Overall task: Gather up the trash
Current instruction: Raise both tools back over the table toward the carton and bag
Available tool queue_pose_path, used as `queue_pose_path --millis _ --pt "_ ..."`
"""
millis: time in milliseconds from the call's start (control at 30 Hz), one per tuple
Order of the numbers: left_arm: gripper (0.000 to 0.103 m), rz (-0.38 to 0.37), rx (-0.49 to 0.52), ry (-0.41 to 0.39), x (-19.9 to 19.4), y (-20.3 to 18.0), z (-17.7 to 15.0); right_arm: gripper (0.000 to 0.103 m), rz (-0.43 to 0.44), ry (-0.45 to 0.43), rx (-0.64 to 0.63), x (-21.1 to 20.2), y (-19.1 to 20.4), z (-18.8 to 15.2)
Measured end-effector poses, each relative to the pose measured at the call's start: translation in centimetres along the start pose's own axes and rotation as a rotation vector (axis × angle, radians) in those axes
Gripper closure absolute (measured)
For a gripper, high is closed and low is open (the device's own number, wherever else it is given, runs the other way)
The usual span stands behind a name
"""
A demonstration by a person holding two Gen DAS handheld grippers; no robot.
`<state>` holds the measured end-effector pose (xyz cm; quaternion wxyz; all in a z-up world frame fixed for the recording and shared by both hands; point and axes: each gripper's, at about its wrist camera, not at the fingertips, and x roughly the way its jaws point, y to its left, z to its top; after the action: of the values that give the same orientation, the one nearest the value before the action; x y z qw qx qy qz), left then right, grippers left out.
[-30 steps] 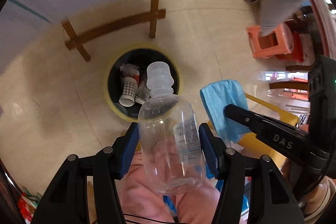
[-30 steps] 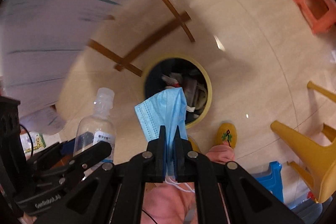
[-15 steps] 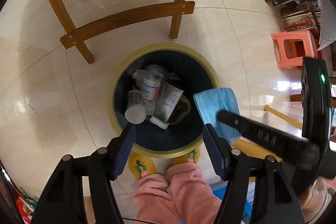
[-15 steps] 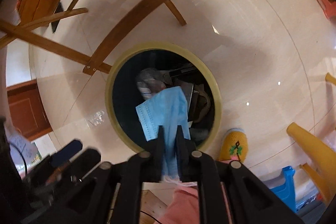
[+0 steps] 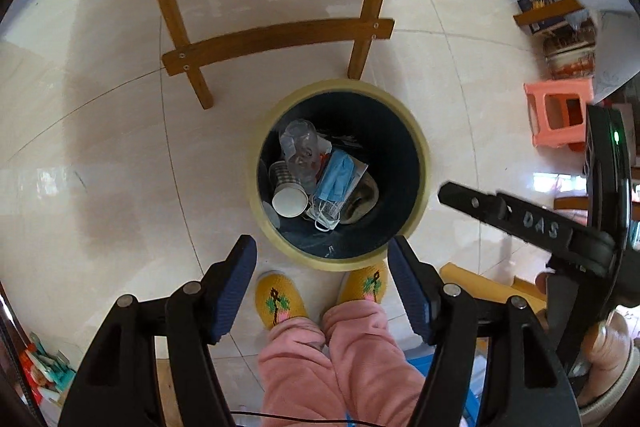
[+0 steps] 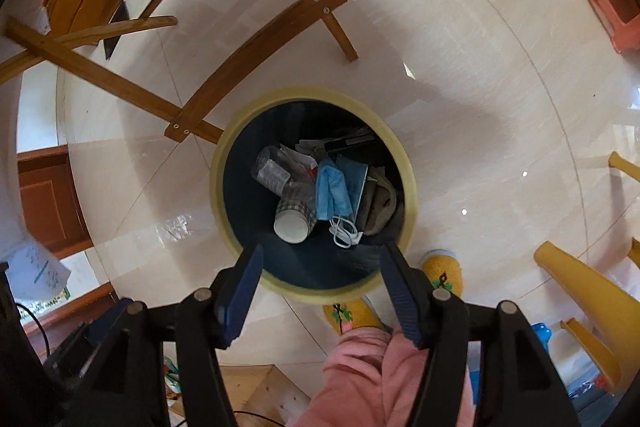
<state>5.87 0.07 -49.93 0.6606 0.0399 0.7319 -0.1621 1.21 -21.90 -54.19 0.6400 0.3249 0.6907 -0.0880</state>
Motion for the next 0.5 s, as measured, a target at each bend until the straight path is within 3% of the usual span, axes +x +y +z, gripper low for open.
queue_pose_path --millis 133,333,400,500 --pt "0.037 -0.001 -0.001 -0.063 -4.0 -0.3 -0.4 0.042 0.009 -0.048 -0.037 -4.0 1.0 -1.5" --pt "0.036 -0.019 -0.013 -0.19 -13.0 -1.3 -0.6 0.042 0.038 -0.137 -0.117 -12.3 4.0 -3.4" --pt "0.022 -0.018 -0.01 -0.234 -16.5 -1.8 -0.8 0.042 0.056 -0.162 -0.145 -15.5 5.1 -3.9" --pt "0.015 -0.025 0.0 -0.305 -21.6 -2.5 -1.1 0.042 0.08 -0.198 -0.191 -20.2 6.8 -4.5"
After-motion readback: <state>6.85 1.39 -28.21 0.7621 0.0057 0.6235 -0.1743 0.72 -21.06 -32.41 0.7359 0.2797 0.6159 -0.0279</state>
